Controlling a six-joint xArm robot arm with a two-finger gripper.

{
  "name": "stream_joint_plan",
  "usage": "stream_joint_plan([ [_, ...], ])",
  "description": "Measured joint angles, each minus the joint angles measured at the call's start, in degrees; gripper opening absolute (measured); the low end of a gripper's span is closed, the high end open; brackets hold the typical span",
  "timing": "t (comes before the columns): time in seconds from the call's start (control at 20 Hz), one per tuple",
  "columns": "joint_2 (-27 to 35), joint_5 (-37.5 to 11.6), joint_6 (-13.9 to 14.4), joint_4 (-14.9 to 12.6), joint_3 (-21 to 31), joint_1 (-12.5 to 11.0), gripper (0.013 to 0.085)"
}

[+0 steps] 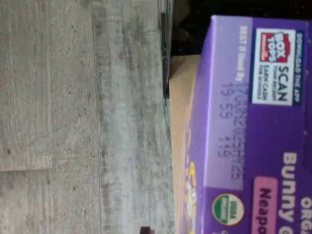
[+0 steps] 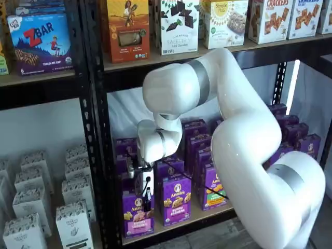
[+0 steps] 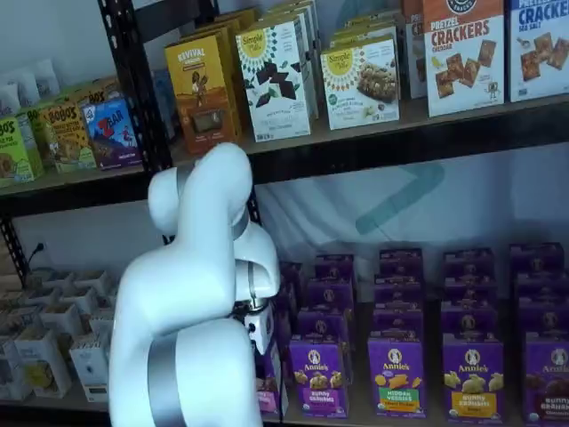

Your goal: Pick up the purple box with a pink patch in the middle, on the bottom shelf, the first box from the left

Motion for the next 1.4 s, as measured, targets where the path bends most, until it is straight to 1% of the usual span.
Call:
stream_joint_plan([
  [0.45, -0.2, 0.1, -0.1, 0.3, 0.4, 0.1, 0.0690],
  [0.55, -0.3, -0.6, -0.3, 0.5, 0.7, 0.2, 0.0610],
  [0.6, -0.3, -0.5, -0.3, 0.5, 0.7, 0.2, 0.0610],
  [0.65, -0.3, -0.5, -0.3, 0.5, 0.7, 0.2, 0.0570],
  [0.95, -0.1, -0.4, -0.1, 0.5, 0.4, 0.3, 0.0570],
  [1.0, -0.1, -0.4, -0.1, 0.5, 0.3, 0.4, 0.0530],
  [1.05, 0.0, -0.3, -0.1, 0.5, 0.3, 0.4, 0.0530],
  [1.15, 0.1, -0.2, 0.0, 0.4, 0.2, 0.4, 0.0450],
  [1.2, 0.1, -0.2, 0.1, 0.4, 0.1, 0.4, 0.0450],
  [1.25, 0.1, -0.4, 0.2, 0.3, 0.2, 0.5, 0.0410],
  [1.4, 0.1, -1.1, 0.6, -0.1, 0.5, 0.5, 0.0410],
])
